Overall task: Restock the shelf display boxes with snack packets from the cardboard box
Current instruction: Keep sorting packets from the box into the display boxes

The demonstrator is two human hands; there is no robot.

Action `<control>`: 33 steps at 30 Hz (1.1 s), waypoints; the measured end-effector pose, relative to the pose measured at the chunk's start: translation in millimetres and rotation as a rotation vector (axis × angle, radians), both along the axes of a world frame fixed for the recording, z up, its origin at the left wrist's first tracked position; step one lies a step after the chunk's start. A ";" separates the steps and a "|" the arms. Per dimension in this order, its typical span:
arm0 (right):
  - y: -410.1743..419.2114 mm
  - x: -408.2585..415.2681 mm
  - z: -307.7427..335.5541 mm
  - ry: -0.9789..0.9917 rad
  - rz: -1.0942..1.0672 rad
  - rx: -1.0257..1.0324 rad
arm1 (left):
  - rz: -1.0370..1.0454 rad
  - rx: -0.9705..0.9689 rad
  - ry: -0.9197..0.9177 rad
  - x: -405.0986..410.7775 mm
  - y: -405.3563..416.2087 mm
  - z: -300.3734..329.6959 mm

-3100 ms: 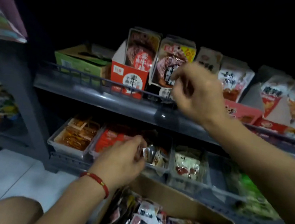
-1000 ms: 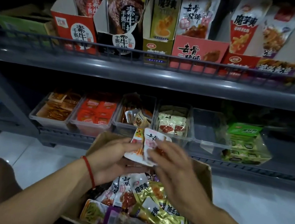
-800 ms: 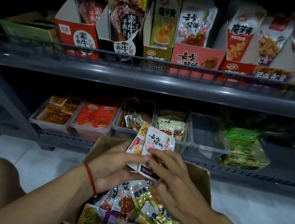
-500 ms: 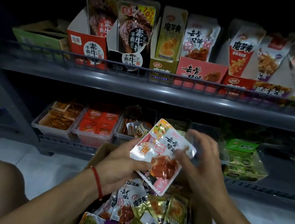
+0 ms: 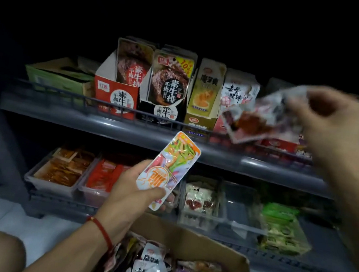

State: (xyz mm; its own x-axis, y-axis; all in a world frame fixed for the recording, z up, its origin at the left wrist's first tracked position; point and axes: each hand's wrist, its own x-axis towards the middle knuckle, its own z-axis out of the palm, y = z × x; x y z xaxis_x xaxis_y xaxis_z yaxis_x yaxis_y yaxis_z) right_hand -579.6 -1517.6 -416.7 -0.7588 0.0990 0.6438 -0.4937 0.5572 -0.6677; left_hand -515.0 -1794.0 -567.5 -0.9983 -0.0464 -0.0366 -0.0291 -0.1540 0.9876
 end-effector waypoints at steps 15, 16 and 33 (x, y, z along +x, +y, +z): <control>-52.2 -128.2 2.9 -0.048 -0.225 0.783 | 0.072 0.019 -0.007 -4.9 -20.2 5.6; -51.5 -129.8 2.9 -0.047 -0.255 0.806 | 0.072 0.011 -0.012 -5.1 -21.3 5.7; -45.2 -141.1 -6.8 0.018 -0.465 0.956 | 0.116 0.031 -0.007 -5.9 -21.5 8.1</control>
